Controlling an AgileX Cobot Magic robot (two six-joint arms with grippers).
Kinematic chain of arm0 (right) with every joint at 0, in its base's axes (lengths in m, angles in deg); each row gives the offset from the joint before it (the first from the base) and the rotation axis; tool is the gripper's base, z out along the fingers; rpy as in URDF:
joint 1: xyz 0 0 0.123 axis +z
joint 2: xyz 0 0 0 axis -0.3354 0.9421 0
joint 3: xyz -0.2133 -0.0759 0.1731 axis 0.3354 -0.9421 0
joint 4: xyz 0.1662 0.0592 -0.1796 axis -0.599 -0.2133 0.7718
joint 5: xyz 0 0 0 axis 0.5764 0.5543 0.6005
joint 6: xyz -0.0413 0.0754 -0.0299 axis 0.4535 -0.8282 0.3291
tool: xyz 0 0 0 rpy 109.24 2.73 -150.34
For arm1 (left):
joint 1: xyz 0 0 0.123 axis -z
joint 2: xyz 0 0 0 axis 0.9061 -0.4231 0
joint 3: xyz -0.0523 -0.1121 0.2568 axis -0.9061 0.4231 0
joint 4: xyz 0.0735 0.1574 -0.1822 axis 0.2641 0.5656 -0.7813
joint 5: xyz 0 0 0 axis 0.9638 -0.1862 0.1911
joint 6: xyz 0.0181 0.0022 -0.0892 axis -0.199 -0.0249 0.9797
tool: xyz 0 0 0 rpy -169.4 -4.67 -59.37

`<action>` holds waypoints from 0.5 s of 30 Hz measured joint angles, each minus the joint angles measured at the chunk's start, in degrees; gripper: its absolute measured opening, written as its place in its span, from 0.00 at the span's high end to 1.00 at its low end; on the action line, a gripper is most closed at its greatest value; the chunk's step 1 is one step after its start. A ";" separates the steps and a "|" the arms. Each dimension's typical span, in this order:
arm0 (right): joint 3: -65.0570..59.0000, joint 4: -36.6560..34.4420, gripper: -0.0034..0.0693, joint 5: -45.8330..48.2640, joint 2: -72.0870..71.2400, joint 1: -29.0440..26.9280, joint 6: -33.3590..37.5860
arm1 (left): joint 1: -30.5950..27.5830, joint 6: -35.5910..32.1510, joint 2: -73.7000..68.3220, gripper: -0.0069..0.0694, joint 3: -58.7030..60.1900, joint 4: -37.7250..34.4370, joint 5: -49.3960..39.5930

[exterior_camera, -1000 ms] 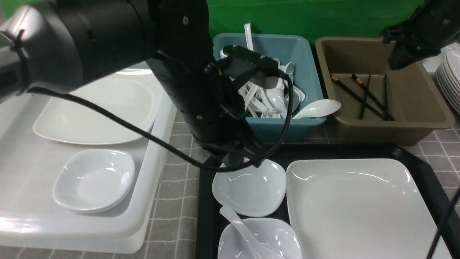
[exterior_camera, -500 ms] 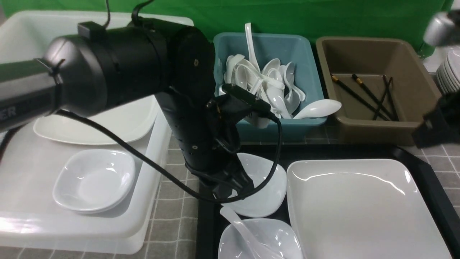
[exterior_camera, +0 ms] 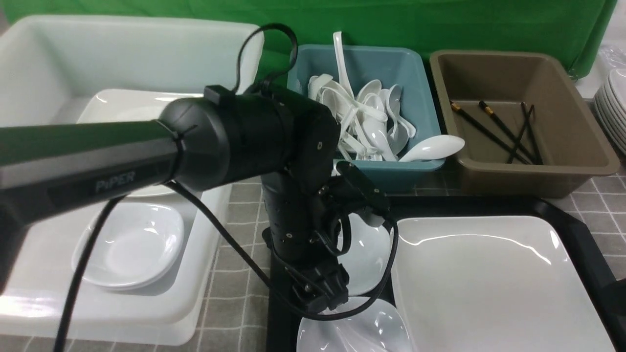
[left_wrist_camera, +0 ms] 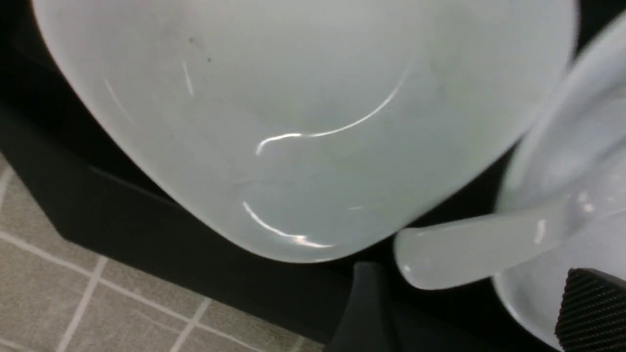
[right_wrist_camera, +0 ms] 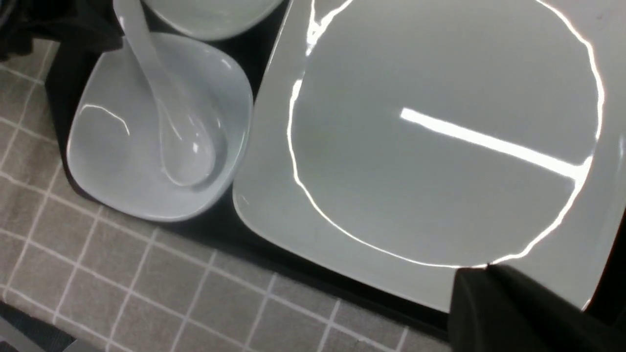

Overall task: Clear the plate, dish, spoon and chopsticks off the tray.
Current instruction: Use the left arm to grab a soup spoon from the plate

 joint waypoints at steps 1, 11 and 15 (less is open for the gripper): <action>0.00 0.00 0.91 -0.05 -0.05 0.00 -0.06 | 0.00 0.03 -0.54 0.29 0.00 0.26 0.00; 0.00 0.00 0.91 -1.76 -0.05 0.00 -0.18 | 0.00 1.31 -1.64 0.43 0.00 0.39 3.75; 0.00 0.00 0.91 -2.00 -0.05 0.00 -0.18 | 0.00 2.77 -1.70 0.48 -0.08 -0.39 4.47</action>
